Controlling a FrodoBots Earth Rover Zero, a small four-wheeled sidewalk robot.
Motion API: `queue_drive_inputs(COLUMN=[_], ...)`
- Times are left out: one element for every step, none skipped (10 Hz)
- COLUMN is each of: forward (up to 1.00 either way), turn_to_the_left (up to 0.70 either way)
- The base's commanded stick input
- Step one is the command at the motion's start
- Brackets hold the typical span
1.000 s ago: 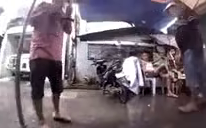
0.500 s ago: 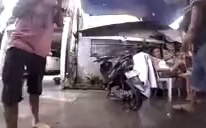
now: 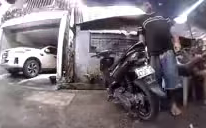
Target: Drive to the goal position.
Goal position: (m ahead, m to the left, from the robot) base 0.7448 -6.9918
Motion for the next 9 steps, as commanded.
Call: queue_drive_inputs(forward=[0.0, 0.0, 0.0, 0.0, -0.1, -0.65, -1.0, -1.0, -1.0], turn_to_the_left=[0.0, 0.0, 0.0, 0.0, 0.0, 0.0, 0.0, 0.0, 0.0])
